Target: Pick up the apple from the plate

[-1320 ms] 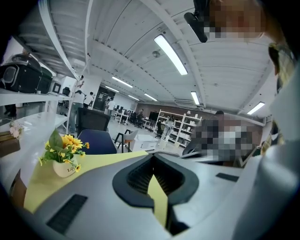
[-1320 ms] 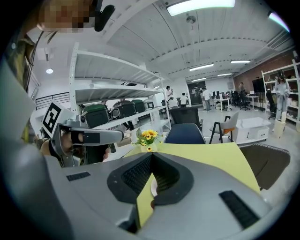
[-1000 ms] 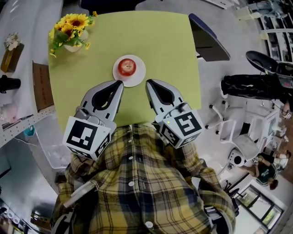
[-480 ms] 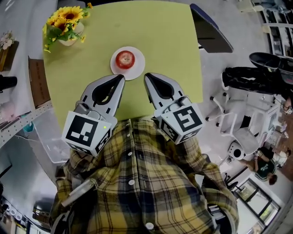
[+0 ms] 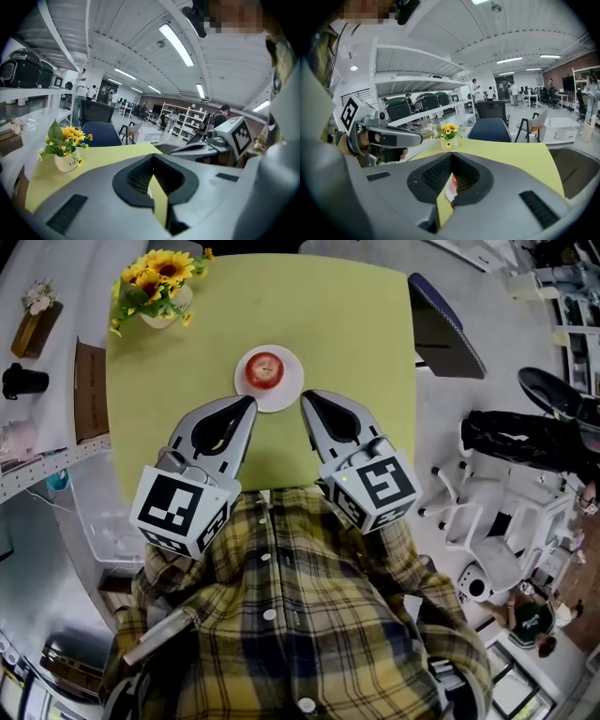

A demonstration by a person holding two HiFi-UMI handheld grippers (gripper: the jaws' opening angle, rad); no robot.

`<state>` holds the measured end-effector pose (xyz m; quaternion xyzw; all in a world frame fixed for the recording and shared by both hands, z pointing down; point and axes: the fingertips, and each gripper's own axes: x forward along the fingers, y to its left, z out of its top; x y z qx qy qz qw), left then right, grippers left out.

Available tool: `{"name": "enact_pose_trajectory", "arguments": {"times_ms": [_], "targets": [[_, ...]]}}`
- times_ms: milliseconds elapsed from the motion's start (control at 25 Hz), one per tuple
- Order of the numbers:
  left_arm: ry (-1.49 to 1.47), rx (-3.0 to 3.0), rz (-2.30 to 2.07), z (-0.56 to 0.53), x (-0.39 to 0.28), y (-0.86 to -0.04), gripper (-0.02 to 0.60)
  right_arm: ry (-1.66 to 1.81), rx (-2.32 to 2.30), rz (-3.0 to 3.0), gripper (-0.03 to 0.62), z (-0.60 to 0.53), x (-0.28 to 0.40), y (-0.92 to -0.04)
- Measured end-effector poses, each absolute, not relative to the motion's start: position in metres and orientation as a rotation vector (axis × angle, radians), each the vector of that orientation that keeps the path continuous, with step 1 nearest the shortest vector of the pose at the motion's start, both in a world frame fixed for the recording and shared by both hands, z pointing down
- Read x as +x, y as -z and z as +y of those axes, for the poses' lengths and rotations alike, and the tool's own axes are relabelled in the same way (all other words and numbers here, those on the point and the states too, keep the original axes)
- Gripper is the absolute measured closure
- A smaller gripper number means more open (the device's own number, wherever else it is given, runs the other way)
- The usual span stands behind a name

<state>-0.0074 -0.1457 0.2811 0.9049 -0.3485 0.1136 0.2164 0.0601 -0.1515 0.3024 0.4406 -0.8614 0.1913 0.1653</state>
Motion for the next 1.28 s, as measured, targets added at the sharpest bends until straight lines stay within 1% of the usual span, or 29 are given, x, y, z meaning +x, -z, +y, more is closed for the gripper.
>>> {"name": "enact_pose_trajectory", "arguments": {"times_ms": [320,720,760,840,960,1200,1280], "targets": [[-0.314,2.506,-0.995,-0.152,-0.003,-0.286,0.574,-0.547,1.210,-2.460,0.597,-0.156,0.064,-0.308],[-0.386,2.487,-0.963,-0.159,-0.002,-0.312,0.569,-0.603,1.211,-2.447,0.597,-0.164,0.071,-0.324],[-0.397,2.489,-0.946,-0.160,-0.001,-0.315,0.561,-0.610,1.209,-2.444,0.597,-0.165,0.071,-0.327],[-0.419,2.493,-0.909,-0.159,0.002,-0.322,0.504,-0.625,1.202,-2.440,0.597,-0.167,0.070,-0.333],[-0.440,2.502,-0.877,-0.158,0.007,-0.329,0.474,-0.649,1.194,-2.431,0.597,-0.166,0.072,-0.340],[-0.509,2.519,-0.876,-0.160,0.012,-0.347,0.382,-0.687,1.195,-2.417,0.597,-0.166,0.077,-0.351],[-0.525,2.519,-0.876,-0.162,0.013,-0.354,0.365,-0.690,1.198,-2.413,0.597,-0.167,0.079,-0.355]]}}
